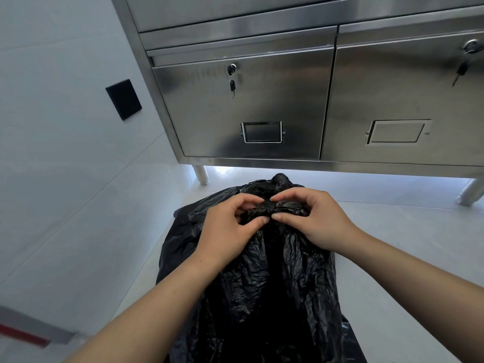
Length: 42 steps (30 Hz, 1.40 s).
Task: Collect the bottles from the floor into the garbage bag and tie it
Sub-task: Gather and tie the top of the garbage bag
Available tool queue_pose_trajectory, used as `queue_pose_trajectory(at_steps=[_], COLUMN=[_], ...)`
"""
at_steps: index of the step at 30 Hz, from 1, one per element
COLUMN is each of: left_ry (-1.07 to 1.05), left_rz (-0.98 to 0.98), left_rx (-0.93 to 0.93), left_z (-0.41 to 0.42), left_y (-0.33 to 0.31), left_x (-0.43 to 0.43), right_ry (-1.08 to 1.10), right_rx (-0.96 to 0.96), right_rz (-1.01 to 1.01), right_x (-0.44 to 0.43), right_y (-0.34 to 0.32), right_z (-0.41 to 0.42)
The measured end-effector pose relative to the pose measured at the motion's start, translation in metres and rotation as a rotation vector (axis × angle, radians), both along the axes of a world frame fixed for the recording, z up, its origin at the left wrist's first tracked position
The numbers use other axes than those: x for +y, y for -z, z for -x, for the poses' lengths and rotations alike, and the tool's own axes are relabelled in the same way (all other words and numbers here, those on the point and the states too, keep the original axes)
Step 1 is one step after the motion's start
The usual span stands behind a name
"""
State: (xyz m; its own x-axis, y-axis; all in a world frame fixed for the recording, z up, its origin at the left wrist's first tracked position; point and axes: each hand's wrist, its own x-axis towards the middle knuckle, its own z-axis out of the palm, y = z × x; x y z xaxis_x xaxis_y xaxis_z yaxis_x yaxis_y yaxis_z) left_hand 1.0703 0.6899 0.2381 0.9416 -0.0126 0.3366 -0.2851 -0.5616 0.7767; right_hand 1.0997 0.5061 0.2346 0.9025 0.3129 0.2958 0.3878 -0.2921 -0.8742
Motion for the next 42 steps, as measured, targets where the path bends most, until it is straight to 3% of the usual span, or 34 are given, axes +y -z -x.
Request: queue_pose_trajectory(at_steps=[7, 15, 24, 34, 42], left_ry=[-0.035, -0.048, 0.059, -0.036, -0.003], left_rz=[0.072, 0.353, 0.371, 0.287, 0.324], left_rx=[0.059, 0.036, -0.036, -0.096, -0.004], left_z=[-0.004, -0.009, -0.008, -0.004, -0.002], left_y=[0.005, -0.003, -0.010, -0.002, -0.002], left_x=[0.005, 0.001, -0.017, -0.020, -0.015], right_ry=[0.018, 0.149, 0.116, 0.174, 0.142], right_rx=[-0.017, -0.009, -0.037, -0.043, 0.009], right_rz=[0.171, -0.012, -0.208, 0.011, -0.065], right_x=[-0.008, -0.018, -0.003, -0.010, -0.007], right_y=[0.000, 0.002, -0.012, 0.002, 0.002], right_z=[-0.003, -0.008, 0.004, 0.007, 0.010])
